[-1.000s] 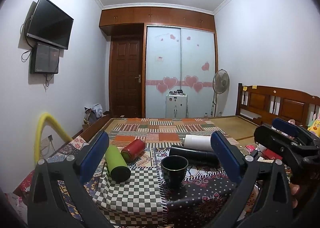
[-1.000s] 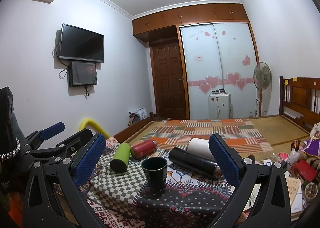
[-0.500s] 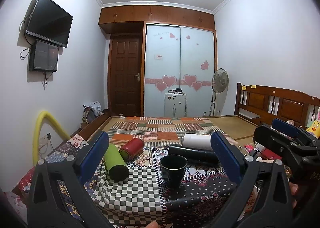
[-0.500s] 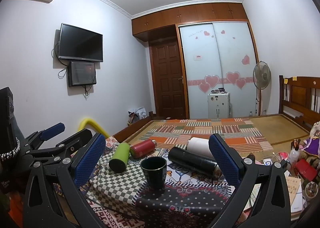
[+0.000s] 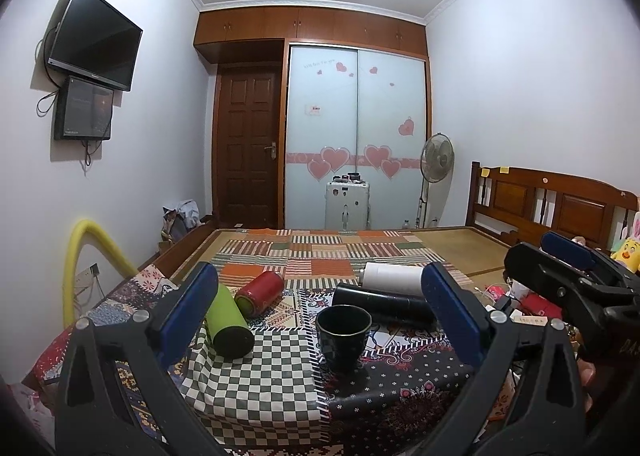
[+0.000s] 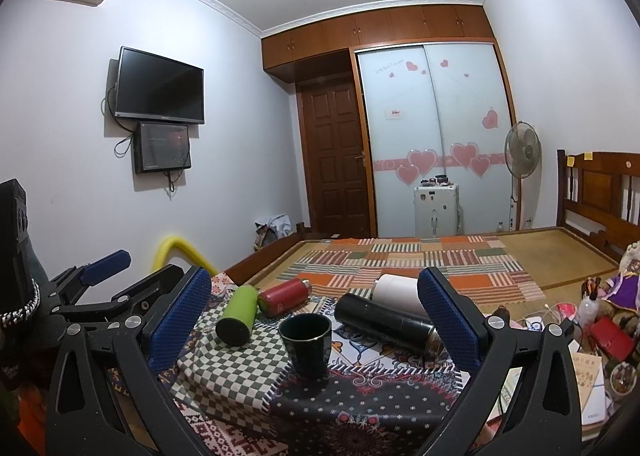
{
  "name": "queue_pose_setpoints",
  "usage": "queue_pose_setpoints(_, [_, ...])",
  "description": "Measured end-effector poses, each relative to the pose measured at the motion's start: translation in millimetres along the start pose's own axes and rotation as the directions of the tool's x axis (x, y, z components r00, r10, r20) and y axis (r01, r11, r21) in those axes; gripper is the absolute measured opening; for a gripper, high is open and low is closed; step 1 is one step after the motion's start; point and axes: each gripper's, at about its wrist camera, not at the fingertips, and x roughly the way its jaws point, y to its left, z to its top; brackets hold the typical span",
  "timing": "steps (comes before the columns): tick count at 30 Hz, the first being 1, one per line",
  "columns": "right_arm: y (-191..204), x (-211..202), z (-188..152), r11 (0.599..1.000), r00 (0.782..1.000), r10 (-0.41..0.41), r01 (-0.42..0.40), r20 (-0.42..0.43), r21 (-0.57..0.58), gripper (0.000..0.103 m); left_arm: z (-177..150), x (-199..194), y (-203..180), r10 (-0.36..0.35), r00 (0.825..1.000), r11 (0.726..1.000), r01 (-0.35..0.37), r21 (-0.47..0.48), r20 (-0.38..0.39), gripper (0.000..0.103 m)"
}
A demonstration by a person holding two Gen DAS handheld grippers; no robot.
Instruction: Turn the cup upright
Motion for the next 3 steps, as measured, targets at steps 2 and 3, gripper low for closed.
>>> queue_pose_setpoints(2, [-0.1, 0.4, 0.4, 1.000, 1.000, -0.001, 0.001, 0.000, 0.000, 0.103, 0.0, 1.1, -0.1, -0.003, 1.000, 1.000, 0.003, 0.000, -0.004, 0.103])
queue_pose_setpoints(3, [-0.6, 1.0, 0.7, 1.000, 1.000, -0.001, 0.001, -0.002, 0.001, 0.103, -0.6, 1.4, -0.6, -0.005, 1.000, 1.000, 0.005, -0.001, -0.007, 0.103])
